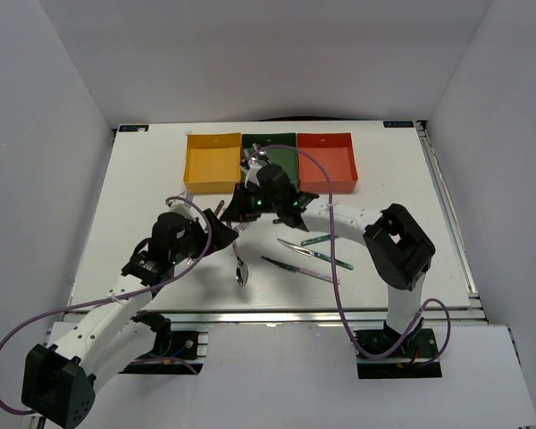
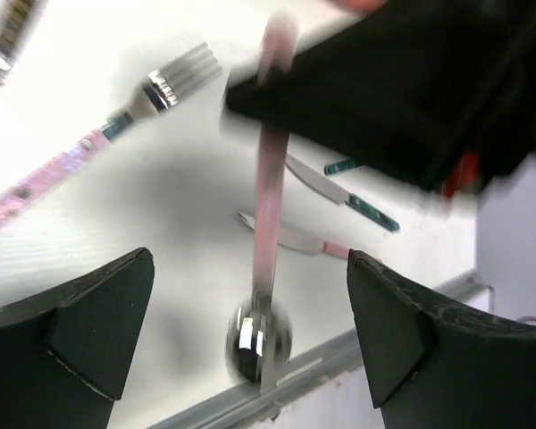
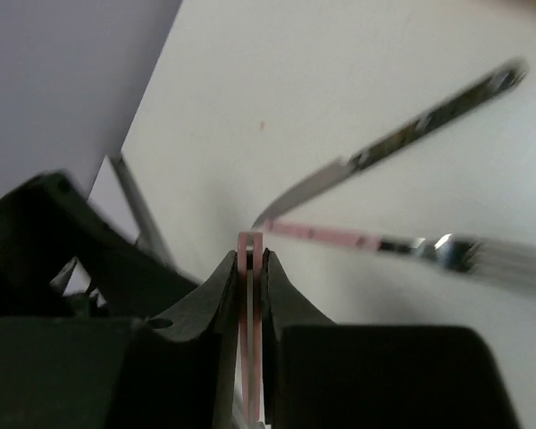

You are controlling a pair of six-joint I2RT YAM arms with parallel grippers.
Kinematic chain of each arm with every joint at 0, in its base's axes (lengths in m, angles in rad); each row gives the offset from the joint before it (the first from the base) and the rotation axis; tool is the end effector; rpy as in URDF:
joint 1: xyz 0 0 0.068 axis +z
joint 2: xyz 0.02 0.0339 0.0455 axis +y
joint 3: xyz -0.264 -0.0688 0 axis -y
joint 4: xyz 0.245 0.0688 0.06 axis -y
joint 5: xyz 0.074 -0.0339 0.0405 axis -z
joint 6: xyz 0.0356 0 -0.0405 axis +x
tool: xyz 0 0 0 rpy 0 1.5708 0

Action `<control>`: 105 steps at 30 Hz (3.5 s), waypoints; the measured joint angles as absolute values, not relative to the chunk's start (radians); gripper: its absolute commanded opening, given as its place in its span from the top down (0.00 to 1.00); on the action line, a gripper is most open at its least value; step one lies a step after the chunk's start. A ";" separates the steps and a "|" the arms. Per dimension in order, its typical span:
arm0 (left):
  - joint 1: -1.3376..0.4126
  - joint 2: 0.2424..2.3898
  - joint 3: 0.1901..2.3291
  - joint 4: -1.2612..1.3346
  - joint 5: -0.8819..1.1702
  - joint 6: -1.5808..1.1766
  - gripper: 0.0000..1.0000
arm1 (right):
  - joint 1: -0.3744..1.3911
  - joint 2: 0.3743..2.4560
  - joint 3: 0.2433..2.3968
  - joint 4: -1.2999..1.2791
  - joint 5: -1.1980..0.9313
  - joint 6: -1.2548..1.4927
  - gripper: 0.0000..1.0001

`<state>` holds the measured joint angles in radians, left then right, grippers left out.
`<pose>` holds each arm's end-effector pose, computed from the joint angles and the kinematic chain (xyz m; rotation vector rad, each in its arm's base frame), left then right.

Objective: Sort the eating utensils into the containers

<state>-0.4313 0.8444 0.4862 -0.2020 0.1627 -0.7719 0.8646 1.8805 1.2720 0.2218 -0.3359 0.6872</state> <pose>0.1680 -0.0837 0.2232 -0.2814 2.2356 -0.8561 0.2737 0.3389 0.2335 -0.4400 2.1459 1.2885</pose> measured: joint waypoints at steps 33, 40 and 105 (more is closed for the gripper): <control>-0.431 0.574 0.725 -0.494 0.088 -0.512 0.02 | 0.393 2.494 2.195 0.256 -0.541 0.091 0.98; -0.431 0.562 0.725 -0.494 0.088 -0.512 0.02 | 0.393 2.494 2.195 0.199 -0.587 0.041 0.31; -0.431 0.696 0.793 -0.613 -0.340 -0.505 0.02 | 0.684 1.876 1.305 -0.923 0.598 1.493 0.46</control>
